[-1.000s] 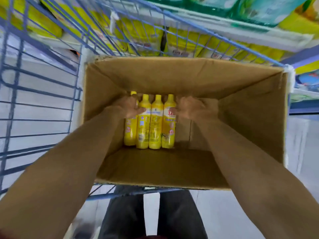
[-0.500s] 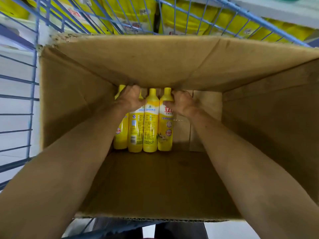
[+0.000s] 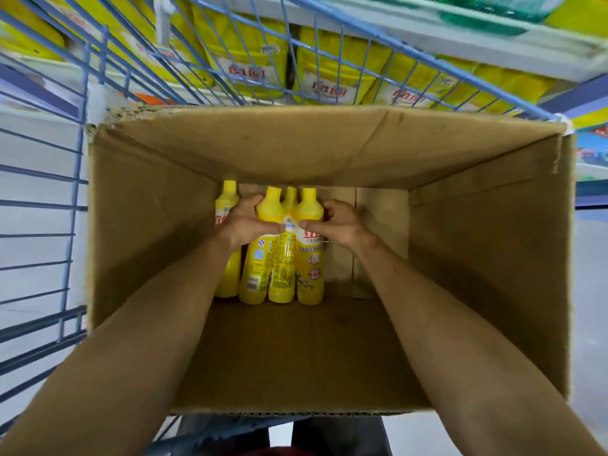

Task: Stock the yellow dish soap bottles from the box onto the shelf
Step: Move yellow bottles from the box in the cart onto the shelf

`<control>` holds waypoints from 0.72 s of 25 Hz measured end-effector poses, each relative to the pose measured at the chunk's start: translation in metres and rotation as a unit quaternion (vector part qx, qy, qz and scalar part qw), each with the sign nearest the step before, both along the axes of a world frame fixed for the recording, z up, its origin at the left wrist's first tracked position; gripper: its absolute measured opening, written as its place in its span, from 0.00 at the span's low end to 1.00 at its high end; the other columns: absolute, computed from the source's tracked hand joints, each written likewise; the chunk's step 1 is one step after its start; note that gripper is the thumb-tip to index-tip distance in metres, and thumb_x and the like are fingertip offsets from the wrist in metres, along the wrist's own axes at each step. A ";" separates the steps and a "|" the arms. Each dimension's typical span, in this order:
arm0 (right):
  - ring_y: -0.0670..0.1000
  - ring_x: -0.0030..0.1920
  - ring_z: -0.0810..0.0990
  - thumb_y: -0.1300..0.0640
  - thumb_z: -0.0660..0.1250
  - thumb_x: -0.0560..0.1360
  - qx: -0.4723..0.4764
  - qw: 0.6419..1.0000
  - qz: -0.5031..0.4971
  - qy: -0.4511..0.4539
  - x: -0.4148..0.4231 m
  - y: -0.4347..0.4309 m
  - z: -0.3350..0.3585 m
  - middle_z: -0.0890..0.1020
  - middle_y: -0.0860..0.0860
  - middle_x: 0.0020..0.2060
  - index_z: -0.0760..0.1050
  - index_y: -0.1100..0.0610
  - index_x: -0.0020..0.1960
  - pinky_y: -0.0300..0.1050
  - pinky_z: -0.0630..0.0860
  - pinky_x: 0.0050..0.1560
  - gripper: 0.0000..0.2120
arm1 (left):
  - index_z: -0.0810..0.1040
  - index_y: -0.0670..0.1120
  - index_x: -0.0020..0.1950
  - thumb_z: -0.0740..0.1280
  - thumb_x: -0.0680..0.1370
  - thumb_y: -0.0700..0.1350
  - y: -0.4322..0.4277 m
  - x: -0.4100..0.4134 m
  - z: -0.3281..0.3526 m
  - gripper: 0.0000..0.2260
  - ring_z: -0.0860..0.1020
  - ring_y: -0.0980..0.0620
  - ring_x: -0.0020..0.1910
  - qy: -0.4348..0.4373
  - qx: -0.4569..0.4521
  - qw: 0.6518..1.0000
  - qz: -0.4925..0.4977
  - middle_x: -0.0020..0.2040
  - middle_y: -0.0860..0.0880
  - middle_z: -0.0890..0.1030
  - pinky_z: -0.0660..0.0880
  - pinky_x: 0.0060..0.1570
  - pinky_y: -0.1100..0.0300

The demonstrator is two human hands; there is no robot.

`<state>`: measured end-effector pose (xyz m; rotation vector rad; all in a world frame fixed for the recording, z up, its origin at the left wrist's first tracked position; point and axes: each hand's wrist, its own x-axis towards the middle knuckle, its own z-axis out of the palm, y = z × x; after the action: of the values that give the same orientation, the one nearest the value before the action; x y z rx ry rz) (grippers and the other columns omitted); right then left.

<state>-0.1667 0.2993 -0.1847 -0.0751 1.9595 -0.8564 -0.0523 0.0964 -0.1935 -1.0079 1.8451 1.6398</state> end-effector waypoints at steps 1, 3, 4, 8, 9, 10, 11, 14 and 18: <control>0.43 0.41 0.84 0.58 0.82 0.68 -0.004 1.000 -0.006 -0.007 0.010 0.002 0.000 0.85 0.48 0.44 0.81 0.55 0.50 0.38 0.78 0.44 0.14 | 0.79 0.45 0.65 0.83 0.65 0.44 0.004 0.010 -0.002 0.30 0.84 0.52 0.53 0.001 0.010 1.000 0.015 0.55 0.49 0.86 0.80 0.58 0.51; 0.41 0.42 0.83 0.60 0.82 0.67 0.005 1.000 -0.020 -0.002 0.022 0.006 -0.004 0.85 0.50 0.47 0.81 0.60 0.55 0.36 0.78 0.44 0.20 | 0.78 0.44 0.63 0.82 0.66 0.38 0.014 0.029 -0.004 0.27 0.84 0.50 0.54 0.008 0.018 0.999 0.040 0.56 0.47 0.85 0.80 0.59 0.49; 0.37 0.39 0.82 0.61 0.82 0.67 0.002 1.000 -0.019 0.001 0.026 0.006 -0.002 0.84 0.48 0.46 0.80 0.61 0.55 0.32 0.77 0.41 0.19 | 0.78 0.44 0.63 0.82 0.65 0.36 0.018 0.039 -0.003 0.28 0.84 0.49 0.55 0.007 0.018 0.998 0.051 0.56 0.46 0.85 0.80 0.59 0.46; 0.31 0.30 0.78 0.61 0.83 0.65 -0.019 1.000 0.000 0.022 0.031 -0.004 0.025 0.81 0.42 0.36 0.77 0.51 0.41 0.29 0.73 0.35 0.16 | 0.79 0.45 0.59 0.83 0.62 0.36 0.020 0.047 0.020 0.27 0.84 0.47 0.55 0.046 0.025 0.997 0.064 0.55 0.46 0.85 0.80 0.58 0.46; 0.32 0.31 0.78 0.60 0.83 0.64 -0.029 0.999 -0.003 0.039 0.033 -0.004 0.036 0.81 0.42 0.36 0.76 0.50 0.40 0.30 0.74 0.36 0.16 | 0.79 0.44 0.58 0.83 0.62 0.37 0.021 0.047 0.033 0.27 0.84 0.48 0.55 0.060 0.026 0.996 0.060 0.55 0.46 0.85 0.81 0.57 0.48; 0.34 0.32 0.80 0.59 0.84 0.64 -0.039 0.998 -0.011 0.055 0.034 -0.003 0.047 0.83 0.43 0.37 0.77 0.49 0.41 0.32 0.76 0.36 0.16 | 0.79 0.43 0.59 0.83 0.63 0.36 0.022 0.047 0.049 0.27 0.84 0.48 0.55 0.072 0.024 0.995 0.060 0.55 0.45 0.85 0.80 0.57 0.49; 0.36 0.35 0.81 0.58 0.84 0.64 -0.048 0.996 -0.020 0.070 0.035 -0.003 0.065 0.84 0.44 0.39 0.79 0.50 0.43 0.34 0.78 0.37 0.15 | 0.78 0.41 0.59 0.82 0.64 0.34 0.024 0.046 0.067 0.26 0.84 0.47 0.55 0.087 0.027 0.994 0.065 0.55 0.45 0.85 0.80 0.56 0.49; 0.42 0.42 0.84 0.54 0.84 0.62 -0.079 0.988 -0.049 0.122 0.028 -0.007 0.133 0.86 0.45 0.43 0.81 0.51 0.47 0.43 0.81 0.46 0.18 | 0.78 0.41 0.58 0.79 0.66 0.30 0.023 0.037 0.131 0.24 0.83 0.47 0.55 0.136 0.039 0.987 0.080 0.55 0.44 0.85 0.80 0.56 0.48; 0.45 0.45 0.86 0.48 0.84 0.59 -0.135 0.971 -0.082 0.179 0.008 -0.018 0.243 0.87 0.45 0.43 0.81 0.47 0.45 0.48 0.83 0.49 0.19 | 0.79 0.44 0.61 0.81 0.66 0.35 0.006 0.015 0.232 0.26 0.84 0.51 0.56 0.196 0.033 0.978 0.060 0.56 0.48 0.86 0.80 0.54 0.53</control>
<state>-0.1585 0.2816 0.0581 -0.2449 2.1910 -1.2896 -0.0378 0.1028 0.0386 -0.8249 1.9874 2.0807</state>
